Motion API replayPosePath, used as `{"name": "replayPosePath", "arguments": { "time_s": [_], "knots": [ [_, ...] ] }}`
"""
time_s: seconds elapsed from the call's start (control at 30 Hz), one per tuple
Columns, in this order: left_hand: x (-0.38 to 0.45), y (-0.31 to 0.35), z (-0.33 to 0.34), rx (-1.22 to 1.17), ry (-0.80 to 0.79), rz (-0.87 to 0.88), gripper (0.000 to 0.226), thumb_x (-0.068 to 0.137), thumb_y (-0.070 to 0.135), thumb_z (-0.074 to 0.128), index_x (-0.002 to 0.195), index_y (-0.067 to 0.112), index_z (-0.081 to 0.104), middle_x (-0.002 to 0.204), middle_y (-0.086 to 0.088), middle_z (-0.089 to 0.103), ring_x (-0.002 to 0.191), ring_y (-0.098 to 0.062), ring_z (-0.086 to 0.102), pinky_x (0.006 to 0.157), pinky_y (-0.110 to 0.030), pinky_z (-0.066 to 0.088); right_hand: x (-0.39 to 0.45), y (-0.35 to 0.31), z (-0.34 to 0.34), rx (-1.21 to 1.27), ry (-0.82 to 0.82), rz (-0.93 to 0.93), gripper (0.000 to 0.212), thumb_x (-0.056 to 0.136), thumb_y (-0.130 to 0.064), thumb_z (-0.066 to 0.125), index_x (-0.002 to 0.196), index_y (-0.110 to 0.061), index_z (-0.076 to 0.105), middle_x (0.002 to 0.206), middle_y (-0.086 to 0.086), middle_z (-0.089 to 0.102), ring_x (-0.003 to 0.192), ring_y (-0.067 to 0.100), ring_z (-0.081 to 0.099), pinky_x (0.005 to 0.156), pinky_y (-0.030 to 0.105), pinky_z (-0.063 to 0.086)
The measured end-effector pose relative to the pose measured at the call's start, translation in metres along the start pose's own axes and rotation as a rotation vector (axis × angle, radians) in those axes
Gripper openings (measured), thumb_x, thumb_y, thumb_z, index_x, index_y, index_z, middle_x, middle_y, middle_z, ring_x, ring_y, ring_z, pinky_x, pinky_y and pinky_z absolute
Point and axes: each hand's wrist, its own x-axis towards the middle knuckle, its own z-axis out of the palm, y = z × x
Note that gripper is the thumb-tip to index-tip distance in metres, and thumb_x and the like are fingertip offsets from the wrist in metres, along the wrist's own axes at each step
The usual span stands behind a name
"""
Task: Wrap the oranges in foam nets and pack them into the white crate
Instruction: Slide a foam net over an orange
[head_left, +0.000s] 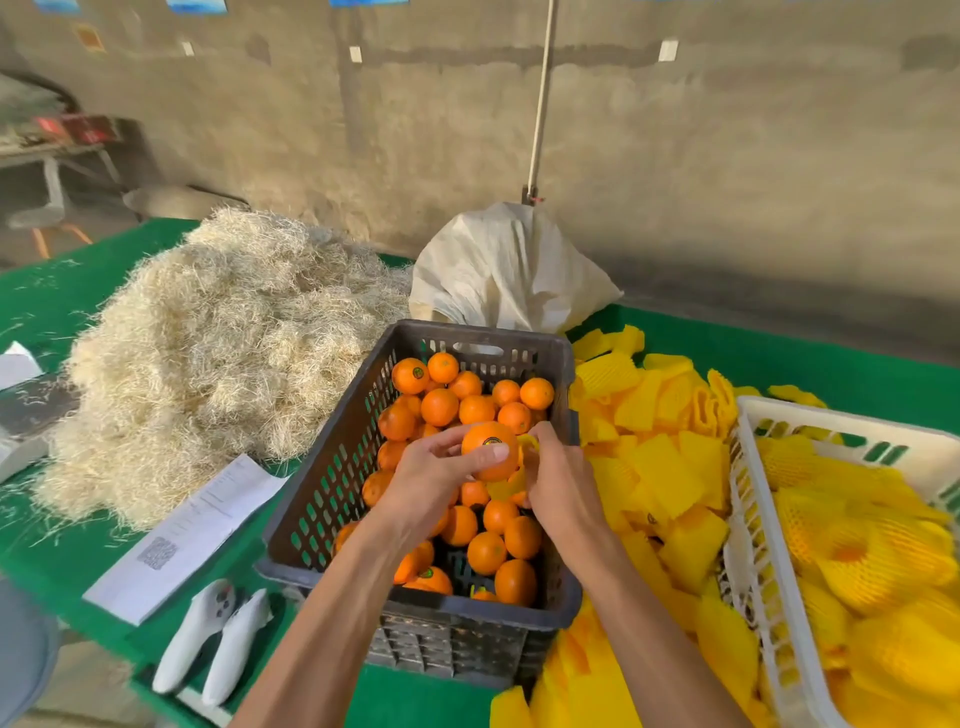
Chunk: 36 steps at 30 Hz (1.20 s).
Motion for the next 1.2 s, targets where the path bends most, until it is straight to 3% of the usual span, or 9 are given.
{"name": "replayPosePath", "arguments": {
  "time_s": [0.07, 0.23, 0.47, 0.63, 0.7, 0.83, 0.93, 1.03, 1.2],
  "knots": [
    [0.004, -0.006, 0.009, -0.086, -0.093, -0.048, 0.062, 0.077, 0.041, 0.090, 0.128, 0.011, 0.072, 0.128, -0.008, 0.073, 0.123, -0.025, 0.068, 0.109, -0.046, 0.050, -0.001, 0.003, -0.009, 0.032, 0.014, 0.025, 0.024, 0.098, -0.019, 0.063, 0.121, -0.015, 0.056, 0.103, 0.010, 0.072, 0.092, 0.029, 0.069, 0.071, 0.041, 0.057],
    [0.013, -0.015, 0.025, -0.267, -0.290, -0.217, 0.086, 0.073, 0.054, 0.089, 0.143, 0.013, 0.060, 0.143, -0.012, 0.064, 0.132, -0.032, 0.061, 0.112, -0.052, 0.047, 0.000, 0.011, -0.022, 0.186, -0.039, 0.105, 0.031, 0.087, -0.013, 0.075, 0.115, -0.018, 0.065, 0.104, 0.004, 0.072, 0.096, 0.022, 0.068, 0.079, 0.041, 0.059],
    [0.026, -0.021, 0.027, -0.288, -0.142, -0.370, 0.061, 0.075, 0.039, 0.092, 0.128, 0.015, 0.073, 0.132, -0.017, 0.069, 0.118, -0.036, 0.070, 0.100, -0.050, 0.058, 0.000, 0.024, -0.038, 0.237, -0.126, 0.063, 0.018, 0.101, -0.015, 0.056, 0.104, -0.015, 0.074, 0.087, 0.000, 0.071, 0.081, 0.023, 0.068, 0.075, 0.043, 0.057],
    [0.033, -0.018, 0.037, -0.141, 0.039, -0.371, 0.064, 0.061, 0.044, 0.096, 0.116, 0.018, 0.074, 0.127, -0.008, 0.068, 0.119, -0.034, 0.063, 0.089, -0.060, 0.059, -0.006, 0.030, -0.040, 0.003, -0.161, -0.040, 0.010, 0.099, -0.016, 0.059, 0.090, -0.015, 0.064, 0.077, -0.004, 0.053, 0.078, 0.016, 0.050, 0.064, 0.028, 0.033],
    [0.039, -0.019, 0.035, -0.168, 0.149, -0.374, 0.061, 0.066, 0.040, 0.095, 0.117, 0.016, 0.071, 0.127, -0.009, 0.066, 0.120, -0.034, 0.061, 0.081, -0.055, 0.062, -0.008, 0.034, -0.045, -0.018, -0.196, -0.046, 0.009, 0.094, -0.015, 0.064, 0.086, -0.013, 0.061, 0.075, -0.003, 0.045, 0.077, 0.016, 0.044, 0.063, 0.032, 0.031],
    [0.038, -0.023, 0.039, -0.159, 0.094, -0.219, 0.040, 0.065, 0.034, 0.096, 0.101, 0.022, 0.083, 0.114, -0.007, 0.078, 0.104, -0.025, 0.074, 0.071, -0.036, 0.063, -0.006, 0.034, -0.052, 0.087, -0.103, -0.016, 0.037, 0.094, -0.020, 0.065, 0.065, -0.016, 0.041, 0.065, -0.001, 0.040, 0.063, 0.016, 0.040, 0.056, 0.035, 0.028],
    [0.036, -0.030, 0.054, 0.102, 0.175, -0.052, 0.034, 0.077, 0.022, 0.091, 0.108, 0.028, 0.079, 0.106, 0.005, 0.077, 0.095, -0.012, 0.073, 0.075, -0.031, 0.062, -0.002, 0.026, -0.051, 0.085, 0.045, -0.032, 0.019, 0.100, -0.029, 0.060, 0.085, -0.018, 0.056, 0.080, -0.005, 0.046, 0.072, 0.011, 0.044, 0.061, 0.023, 0.028],
    [0.038, -0.037, 0.065, 0.205, 0.233, 0.055, 0.031, 0.085, 0.014, 0.083, 0.107, 0.032, 0.070, 0.096, 0.003, 0.073, 0.076, -0.004, 0.067, 0.063, -0.021, 0.057, -0.005, 0.020, -0.045, 0.112, 0.079, -0.100, 0.016, 0.102, -0.028, 0.057, 0.102, -0.013, 0.064, 0.094, -0.002, 0.052, 0.080, 0.010, 0.049, 0.067, 0.020, 0.036],
    [0.048, -0.037, 0.066, 0.547, 0.338, 0.172, 0.032, 0.086, 0.031, 0.082, 0.108, 0.025, 0.059, 0.101, -0.005, 0.065, 0.092, -0.030, 0.062, 0.078, -0.050, 0.056, -0.016, 0.022, -0.040, 0.165, 0.152, -0.188, 0.016, 0.099, -0.018, 0.061, 0.113, -0.016, 0.068, 0.096, -0.007, 0.054, 0.077, 0.004, 0.050, 0.063, 0.016, 0.044]
  ]
}}
